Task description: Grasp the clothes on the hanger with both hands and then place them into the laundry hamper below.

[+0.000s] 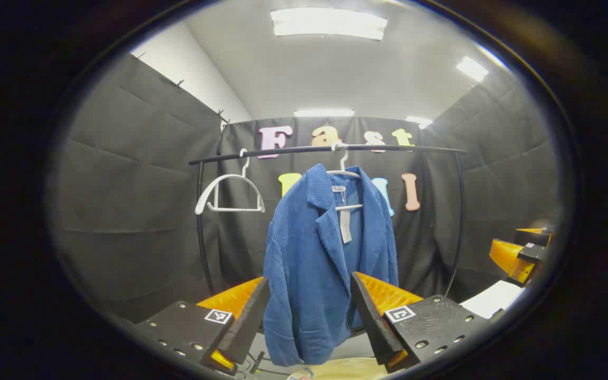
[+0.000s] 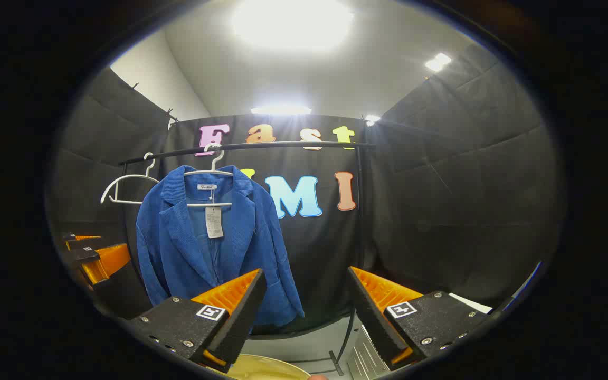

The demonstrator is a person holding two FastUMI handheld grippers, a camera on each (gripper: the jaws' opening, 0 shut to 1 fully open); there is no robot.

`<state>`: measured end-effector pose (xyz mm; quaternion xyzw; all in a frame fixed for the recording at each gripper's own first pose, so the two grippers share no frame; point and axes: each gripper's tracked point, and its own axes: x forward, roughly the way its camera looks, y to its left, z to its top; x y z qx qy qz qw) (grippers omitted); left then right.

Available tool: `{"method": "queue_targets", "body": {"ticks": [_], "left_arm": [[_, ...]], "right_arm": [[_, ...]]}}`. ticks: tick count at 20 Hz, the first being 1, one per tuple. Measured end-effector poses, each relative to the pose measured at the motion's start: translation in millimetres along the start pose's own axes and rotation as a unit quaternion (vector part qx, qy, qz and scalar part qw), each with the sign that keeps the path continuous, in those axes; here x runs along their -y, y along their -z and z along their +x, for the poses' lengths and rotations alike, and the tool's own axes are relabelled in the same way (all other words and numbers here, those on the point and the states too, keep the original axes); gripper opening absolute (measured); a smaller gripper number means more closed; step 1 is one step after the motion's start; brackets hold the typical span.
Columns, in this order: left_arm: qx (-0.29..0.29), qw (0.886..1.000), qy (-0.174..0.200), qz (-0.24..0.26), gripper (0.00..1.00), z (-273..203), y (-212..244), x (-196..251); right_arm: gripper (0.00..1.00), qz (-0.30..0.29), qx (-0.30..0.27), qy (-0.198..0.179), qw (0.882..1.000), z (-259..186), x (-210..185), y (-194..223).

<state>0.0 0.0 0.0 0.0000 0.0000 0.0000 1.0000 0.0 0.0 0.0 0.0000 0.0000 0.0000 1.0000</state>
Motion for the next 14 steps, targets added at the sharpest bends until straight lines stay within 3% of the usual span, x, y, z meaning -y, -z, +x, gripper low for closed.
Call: {"method": "queue_targets", "body": {"ticks": [1, 6, 7, 8, 9, 12, 13, 14], "left_arm": [[0.001, 1.0, 0.001, 0.001, 0.82, 0.1, 0.0, 0.2], [0.002, 1.0, 0.002, 0.003, 0.82, 0.0, 1.2, 0.0], [0.003, 1.0, 0.002, 0.003, 0.89, -0.1, 0.6, 0.0], [0.004, 1.0, 0.002, 0.003, 0.82, -0.3, 0.4, 0.2], [0.005, 1.0, 0.001, 0.004, 0.89, -0.7, 0.2, -0.3], [0.003, 1.0, 0.002, 0.002, 0.89, -0.8, 2.4, -0.6], [0.003, 1.0, 0.001, 0.001, 0.95, -0.6, 2.4, -0.6], [0.002, 1.0, 0.001, -0.001, 0.89, -0.7, 4.1, -1.3]], "right_arm": [[0.94, -0.001, 0.001, 0.0, 1.0, 0.0, -0.1, -0.8], [0.95, 0.001, -0.004, 0.002, 1.0, -2.3, -2.5, 1.8], [0.95, 0.001, -0.003, 0.002, 1.0, -2.6, -2.6, 1.0], [0.92, 0.001, -0.002, 0.003, 1.0, -3.5, -2.9, 0.5], [0.92, 0.001, -0.002, 0.004, 1.0, -3.4, -3.1, -0.4], [0.92, 0.004, -0.002, 0.005, 1.0, -6.0, -5.2, 0.6], [0.92, 0.004, -0.003, 0.005, 1.0, -6.2, -5.4, 0.9], [0.92, 0.003, -0.004, 0.006, 1.0, -6.2, -5.9, 1.6]]}}
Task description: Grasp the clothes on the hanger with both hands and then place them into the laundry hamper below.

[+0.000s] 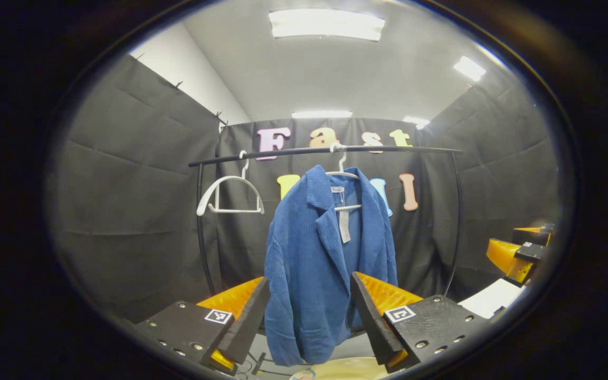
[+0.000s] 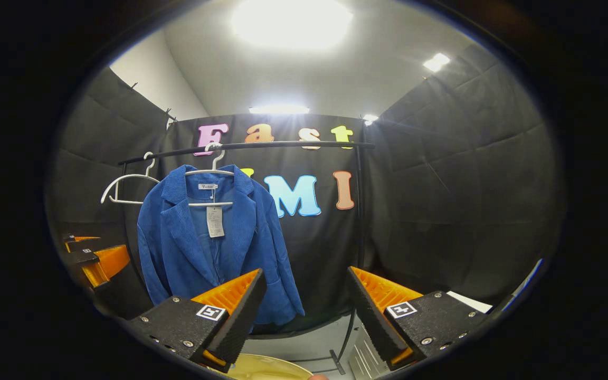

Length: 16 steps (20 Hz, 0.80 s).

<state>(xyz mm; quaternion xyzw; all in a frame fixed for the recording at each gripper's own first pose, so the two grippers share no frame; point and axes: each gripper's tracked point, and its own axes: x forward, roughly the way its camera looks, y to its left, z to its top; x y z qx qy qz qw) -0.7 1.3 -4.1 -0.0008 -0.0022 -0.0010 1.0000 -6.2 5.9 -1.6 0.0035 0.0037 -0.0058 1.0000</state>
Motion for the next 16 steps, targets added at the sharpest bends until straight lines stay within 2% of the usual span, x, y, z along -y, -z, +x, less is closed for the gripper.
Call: {"method": "queue_targets", "body": {"ticks": [3, 4, 5, 7, 8, 9, 10, 13, 14, 16], "left_arm": [[0.001, 1.0, 0.002, -0.001, 0.89, 0.1, -0.7, -0.2], [0.003, 1.0, 0.0, 0.001, 0.86, -0.7, -1.6, -0.2], [0.004, 1.0, -0.001, 0.0, 0.89, -1.0, -3.4, 0.1], [0.009, 1.0, -0.001, -0.008, 0.89, -1.9, -8.1, 1.2], [0.011, 1.0, 0.0, -0.011, 0.86, -2.2, -9.4, 1.2], [0.012, 1.0, 0.003, -0.012, 0.89, -2.4, -12.0, 2.0], [0.014, 1.0, 0.005, -0.012, 0.89, -3.1, -14.7, 3.0], [0.019, 1.0, -0.001, -0.011, 0.89, -0.8, -23.2, 3.4], [0.022, 1.0, -0.003, -0.014, 0.82, 6.0, -26.2, 4.9], [0.025, 1.0, -0.011, -0.014, 0.88, 21.8, -29.7, 5.3]], "right_arm": [[0.95, 0.0, -0.001, 0.001, 1.0, -0.5, 0.3, -1.5], [0.95, 0.001, 0.0, 0.0, 1.0, -0.4, -0.3, -2.8], [0.92, 0.001, 0.0, -0.001, 1.0, 1.2, -1.1, -4.6], [0.94, -0.002, 0.006, 0.0, 1.0, 3.4, -1.4, -10.7], [0.95, -0.002, 0.008, 0.0, 1.0, 5.2, -2.2, -13.5], [0.92, -0.001, 0.009, -0.002, 1.0, 7.5, -3.6, -16.4], [0.95, -0.001, 0.012, -0.005, 1.0, 9.8, -6.3, -19.7], [0.95, -0.001, 0.025, -0.016, 1.0, 22.5, -12.3, -32.3], [0.95, -0.003, 0.03, -0.021, 0.999, 27.7, -14.6, -36.5], [0.92, 0.0, 0.041, -0.032, 0.999, 40.0, -19.9, -46.4]]}}
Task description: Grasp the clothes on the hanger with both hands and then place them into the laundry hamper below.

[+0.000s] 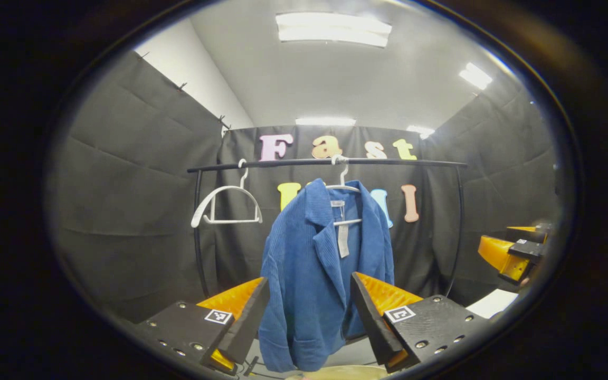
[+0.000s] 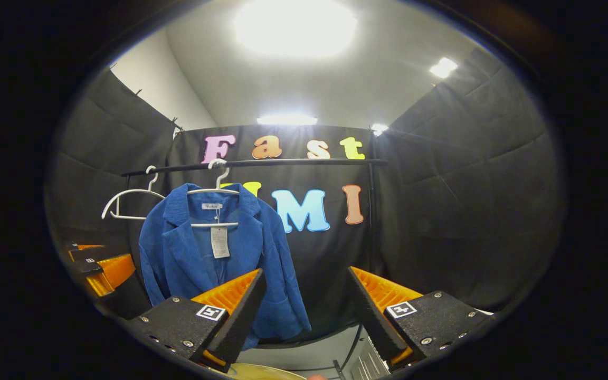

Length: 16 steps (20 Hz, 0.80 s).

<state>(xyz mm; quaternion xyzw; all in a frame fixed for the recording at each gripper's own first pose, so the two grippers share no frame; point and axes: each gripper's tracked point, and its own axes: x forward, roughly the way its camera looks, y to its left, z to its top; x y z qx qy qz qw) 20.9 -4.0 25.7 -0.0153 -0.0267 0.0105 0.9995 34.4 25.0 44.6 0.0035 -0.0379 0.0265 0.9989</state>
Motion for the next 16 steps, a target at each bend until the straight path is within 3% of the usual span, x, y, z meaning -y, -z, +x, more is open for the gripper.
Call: {"method": "queue_targets", "body": {"ticks": [2, 16], "left_arm": [[0.004, 1.0, -0.011, 0.004, 0.94, 7.6, -5.2, 0.5], [0.02, 0.998, -0.059, 0.003, 0.95, 84.2, -27.7, 26.7]], "right_arm": [[0.92, 0.009, 0.001, -0.019, 1.0, 15.4, -8.8, -4.2], [0.95, 0.038, 0.009, -0.114, 0.993, 112.0, -45.5, -19.8]]}}
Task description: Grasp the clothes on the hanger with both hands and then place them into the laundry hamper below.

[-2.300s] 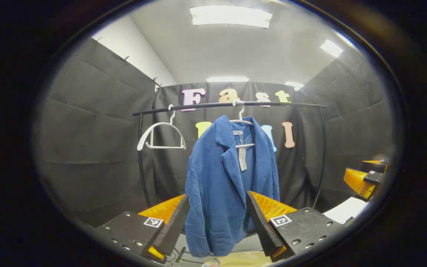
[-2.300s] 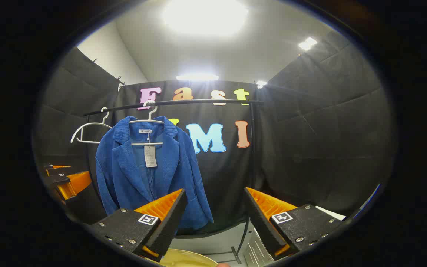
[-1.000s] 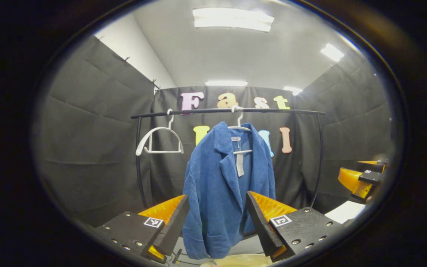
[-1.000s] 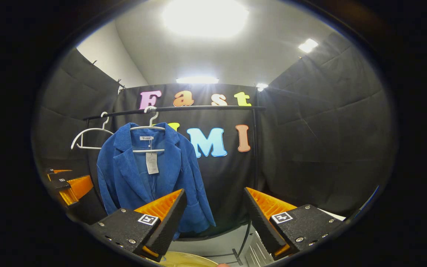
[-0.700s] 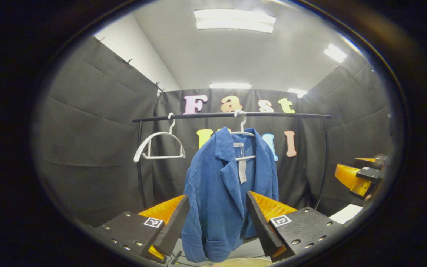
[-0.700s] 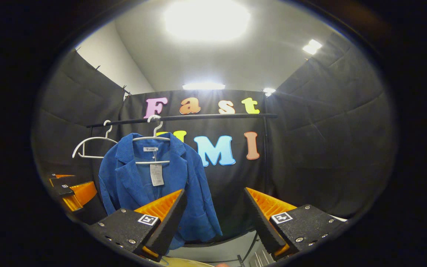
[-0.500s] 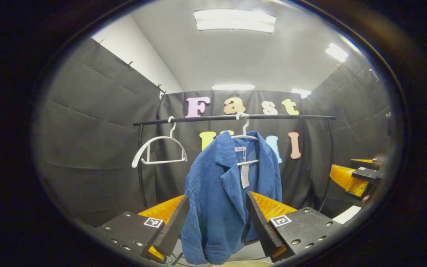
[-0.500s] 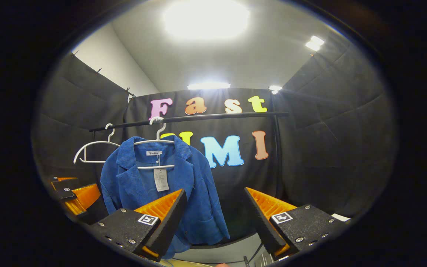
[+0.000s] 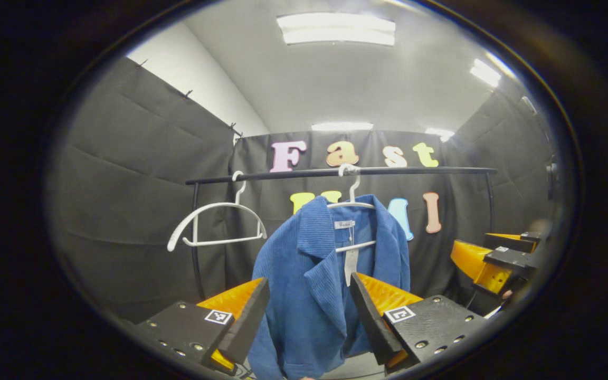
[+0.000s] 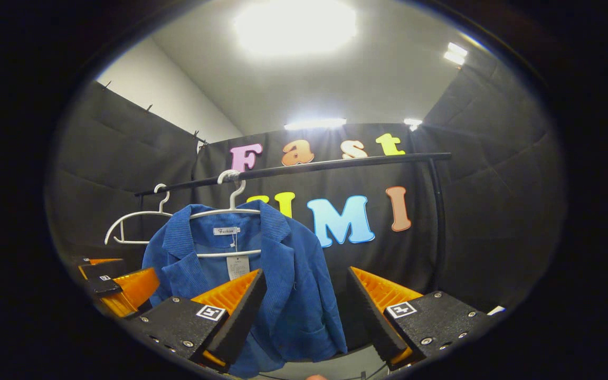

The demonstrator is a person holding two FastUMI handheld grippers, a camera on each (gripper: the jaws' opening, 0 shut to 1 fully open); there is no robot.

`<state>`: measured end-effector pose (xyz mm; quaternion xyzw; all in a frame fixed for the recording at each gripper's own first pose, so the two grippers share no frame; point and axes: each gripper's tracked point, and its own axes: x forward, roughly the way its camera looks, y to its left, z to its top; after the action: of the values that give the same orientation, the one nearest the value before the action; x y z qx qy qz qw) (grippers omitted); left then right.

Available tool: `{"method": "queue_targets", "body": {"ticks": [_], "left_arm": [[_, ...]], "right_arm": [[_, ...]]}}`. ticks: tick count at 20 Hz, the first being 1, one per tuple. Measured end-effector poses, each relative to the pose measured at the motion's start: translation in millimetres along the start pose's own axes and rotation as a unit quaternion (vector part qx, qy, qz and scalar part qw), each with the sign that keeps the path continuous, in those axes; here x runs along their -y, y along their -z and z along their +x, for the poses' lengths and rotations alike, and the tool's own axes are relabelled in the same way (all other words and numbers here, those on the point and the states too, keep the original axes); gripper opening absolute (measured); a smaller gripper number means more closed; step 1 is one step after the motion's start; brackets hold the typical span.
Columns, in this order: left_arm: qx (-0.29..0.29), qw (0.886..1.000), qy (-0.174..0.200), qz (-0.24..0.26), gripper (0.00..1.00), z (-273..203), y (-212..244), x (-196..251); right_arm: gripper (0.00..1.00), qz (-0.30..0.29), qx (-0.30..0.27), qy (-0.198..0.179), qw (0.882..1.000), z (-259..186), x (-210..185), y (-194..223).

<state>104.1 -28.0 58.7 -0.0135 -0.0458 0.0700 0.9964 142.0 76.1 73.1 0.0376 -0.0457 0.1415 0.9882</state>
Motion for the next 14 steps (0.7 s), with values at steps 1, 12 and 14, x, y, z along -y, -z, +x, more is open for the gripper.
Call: {"method": "queue_targets", "body": {"ticks": [1, 12, 14], "left_arm": [[0.0, 1.0, -0.003, -0.002, 0.95, 4.6, 1.5, 3.0], [0.004, 0.999, -0.046, 0.011, 0.88, 62.3, 9.9, 17.2], [0.004, 0.998, -0.055, 0.016, 0.88, 69.4, 12.7, 19.9]], "right_arm": [[0.95, 0.004, 0.0, -0.006, 1.0, 7.1, -0.8, 0.3], [0.94, 0.068, -0.029, -0.086, 0.994, 67.9, -26.4, 22.0], [0.94, 0.075, -0.032, -0.1, 0.992, 82.1, -32.4, 26.6]]}}
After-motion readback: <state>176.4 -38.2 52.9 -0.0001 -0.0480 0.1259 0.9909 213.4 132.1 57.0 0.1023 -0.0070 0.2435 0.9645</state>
